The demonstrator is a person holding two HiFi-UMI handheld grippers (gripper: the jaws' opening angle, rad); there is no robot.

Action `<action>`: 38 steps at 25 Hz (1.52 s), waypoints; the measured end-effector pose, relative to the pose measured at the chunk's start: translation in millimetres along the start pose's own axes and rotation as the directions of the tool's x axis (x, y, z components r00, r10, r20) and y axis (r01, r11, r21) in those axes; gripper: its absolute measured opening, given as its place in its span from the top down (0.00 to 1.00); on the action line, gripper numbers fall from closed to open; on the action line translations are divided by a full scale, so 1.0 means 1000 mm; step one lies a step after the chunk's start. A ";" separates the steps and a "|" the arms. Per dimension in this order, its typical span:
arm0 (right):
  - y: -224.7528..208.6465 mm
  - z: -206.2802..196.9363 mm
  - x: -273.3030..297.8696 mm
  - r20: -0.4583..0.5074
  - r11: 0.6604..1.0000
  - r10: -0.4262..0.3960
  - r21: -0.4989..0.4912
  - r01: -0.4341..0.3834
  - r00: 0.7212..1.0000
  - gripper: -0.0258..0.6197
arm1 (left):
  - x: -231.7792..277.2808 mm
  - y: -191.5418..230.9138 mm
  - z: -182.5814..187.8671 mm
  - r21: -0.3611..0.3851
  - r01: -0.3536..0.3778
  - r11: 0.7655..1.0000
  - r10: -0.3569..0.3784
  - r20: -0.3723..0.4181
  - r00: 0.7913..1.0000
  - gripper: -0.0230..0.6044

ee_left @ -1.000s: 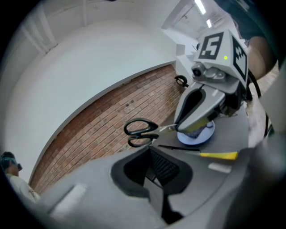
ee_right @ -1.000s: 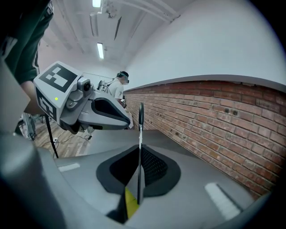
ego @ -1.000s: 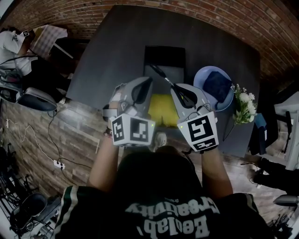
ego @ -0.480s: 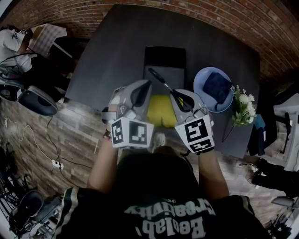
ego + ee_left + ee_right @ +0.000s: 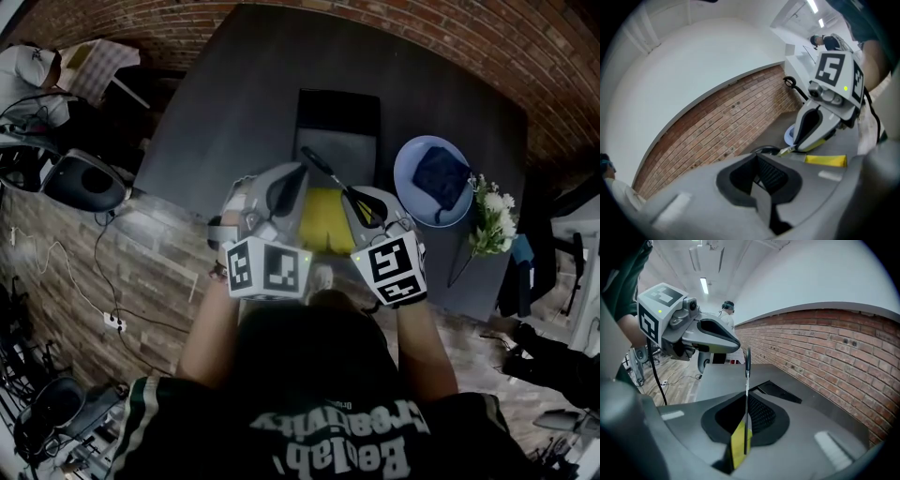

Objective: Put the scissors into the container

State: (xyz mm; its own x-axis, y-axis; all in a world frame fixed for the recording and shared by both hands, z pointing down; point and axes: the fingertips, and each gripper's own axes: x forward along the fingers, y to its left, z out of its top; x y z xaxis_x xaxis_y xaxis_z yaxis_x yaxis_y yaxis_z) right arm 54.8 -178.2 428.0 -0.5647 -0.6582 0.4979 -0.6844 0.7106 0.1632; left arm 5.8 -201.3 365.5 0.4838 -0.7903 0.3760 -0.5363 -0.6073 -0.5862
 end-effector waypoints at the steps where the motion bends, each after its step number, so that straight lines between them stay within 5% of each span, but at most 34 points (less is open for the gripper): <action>1: 0.001 -0.001 0.001 -0.004 1.000 0.003 0.000 -0.003 1.000 0.93 | -0.001 0.000 0.000 0.000 0.000 1.000 0.000 -0.001 1.000 0.96; 38: 0.024 -0.060 0.032 -0.128 0.996 0.082 0.054 -0.076 0.988 0.93 | 0.001 -0.004 -0.012 -0.005 0.009 1.000 -0.009 -0.021 1.000 0.96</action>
State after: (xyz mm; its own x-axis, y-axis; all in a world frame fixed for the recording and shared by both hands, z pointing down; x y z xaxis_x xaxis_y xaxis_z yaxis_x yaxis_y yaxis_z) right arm 47.7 -167.5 499.1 -0.5550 -0.5604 0.6147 -0.6637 0.7438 0.0790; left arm 0.3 -200.6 377.4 0.4742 -0.7861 0.3965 -0.5354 -0.6150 -0.5789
